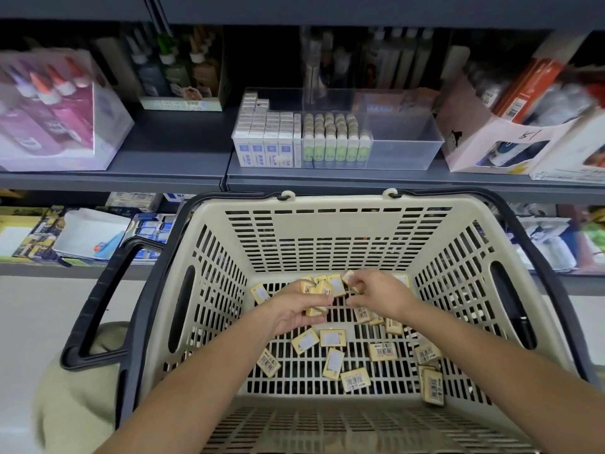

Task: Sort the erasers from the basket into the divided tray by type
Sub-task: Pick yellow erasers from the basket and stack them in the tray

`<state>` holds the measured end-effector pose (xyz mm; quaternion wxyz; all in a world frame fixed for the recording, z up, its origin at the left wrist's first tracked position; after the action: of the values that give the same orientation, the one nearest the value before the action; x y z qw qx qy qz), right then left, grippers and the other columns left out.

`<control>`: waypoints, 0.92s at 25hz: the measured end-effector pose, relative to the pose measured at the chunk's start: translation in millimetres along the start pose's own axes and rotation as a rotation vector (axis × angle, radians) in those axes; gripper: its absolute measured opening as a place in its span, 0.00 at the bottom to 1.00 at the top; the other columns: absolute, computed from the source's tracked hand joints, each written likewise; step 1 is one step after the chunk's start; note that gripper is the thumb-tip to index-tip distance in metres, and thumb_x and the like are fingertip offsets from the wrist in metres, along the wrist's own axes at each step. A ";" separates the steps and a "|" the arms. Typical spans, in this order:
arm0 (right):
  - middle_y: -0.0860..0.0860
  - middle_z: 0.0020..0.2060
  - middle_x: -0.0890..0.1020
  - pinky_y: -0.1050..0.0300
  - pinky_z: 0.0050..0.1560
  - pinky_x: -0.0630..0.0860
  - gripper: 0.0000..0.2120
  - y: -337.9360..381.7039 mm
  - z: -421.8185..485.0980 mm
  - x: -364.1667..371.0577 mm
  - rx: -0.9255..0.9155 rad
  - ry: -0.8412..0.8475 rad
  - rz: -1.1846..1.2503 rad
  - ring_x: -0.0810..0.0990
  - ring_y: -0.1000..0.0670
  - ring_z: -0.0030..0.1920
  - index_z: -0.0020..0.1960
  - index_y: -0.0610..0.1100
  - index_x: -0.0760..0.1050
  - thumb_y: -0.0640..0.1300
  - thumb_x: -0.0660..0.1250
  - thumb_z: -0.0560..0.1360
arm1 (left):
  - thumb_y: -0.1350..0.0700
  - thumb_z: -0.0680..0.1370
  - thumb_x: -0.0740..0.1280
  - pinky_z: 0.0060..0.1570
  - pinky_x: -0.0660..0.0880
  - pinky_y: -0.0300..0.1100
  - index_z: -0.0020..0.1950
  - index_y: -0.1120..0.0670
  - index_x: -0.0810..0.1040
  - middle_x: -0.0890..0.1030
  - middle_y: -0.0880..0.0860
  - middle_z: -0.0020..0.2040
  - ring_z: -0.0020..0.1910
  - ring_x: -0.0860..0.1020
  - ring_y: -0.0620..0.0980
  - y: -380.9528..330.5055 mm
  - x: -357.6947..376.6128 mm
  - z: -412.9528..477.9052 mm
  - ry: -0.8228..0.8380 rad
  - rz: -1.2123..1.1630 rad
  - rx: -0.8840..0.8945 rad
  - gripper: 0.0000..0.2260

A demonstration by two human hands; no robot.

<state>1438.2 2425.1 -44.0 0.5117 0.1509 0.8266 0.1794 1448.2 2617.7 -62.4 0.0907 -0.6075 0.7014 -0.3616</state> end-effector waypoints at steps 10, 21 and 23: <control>0.49 0.50 0.78 0.57 0.40 0.74 0.08 -2.2 -6.6 31.8 0.115 0.078 -0.206 0.78 0.48 0.47 0.50 0.46 0.73 0.48 0.65 0.74 | 0.63 0.64 0.77 0.39 0.80 0.44 0.53 0.55 0.76 0.83 0.53 0.46 0.47 0.81 0.49 -5.8 -5.2 -2.7 -0.084 -0.048 -0.039 0.20; 0.48 0.40 0.83 0.66 0.30 0.71 0.04 31.8 -5.7 6.3 0.219 0.049 0.730 0.81 0.55 0.37 0.48 0.43 0.78 0.43 0.67 0.75 | 0.58 0.57 0.81 0.37 0.79 0.43 0.51 0.56 0.76 0.83 0.54 0.46 0.45 0.82 0.50 -8.7 3.4 -2.7 -0.114 -0.102 0.021 0.26; 0.50 0.39 0.83 0.63 0.33 0.75 0.07 15.4 4.2 -0.8 0.220 -0.044 0.502 0.81 0.53 0.38 0.48 0.43 0.80 0.46 0.66 0.76 | 0.60 0.62 0.80 0.35 0.79 0.41 0.49 0.55 0.74 0.83 0.54 0.46 0.46 0.81 0.49 -9.8 4.5 -2.6 -0.141 -0.091 0.064 0.21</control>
<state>1443.3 2439.0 -38.2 0.4492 0.4098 0.7666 0.2063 1453.3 2614.6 -53.0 0.1426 -0.6593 0.6533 -0.3438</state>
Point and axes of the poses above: each hand's wrist, its own z-axis towards the middle knuckle, its own x-axis out of the palm, y = z × x, the point moved 1 cm from there along z, towards the middle knuckle
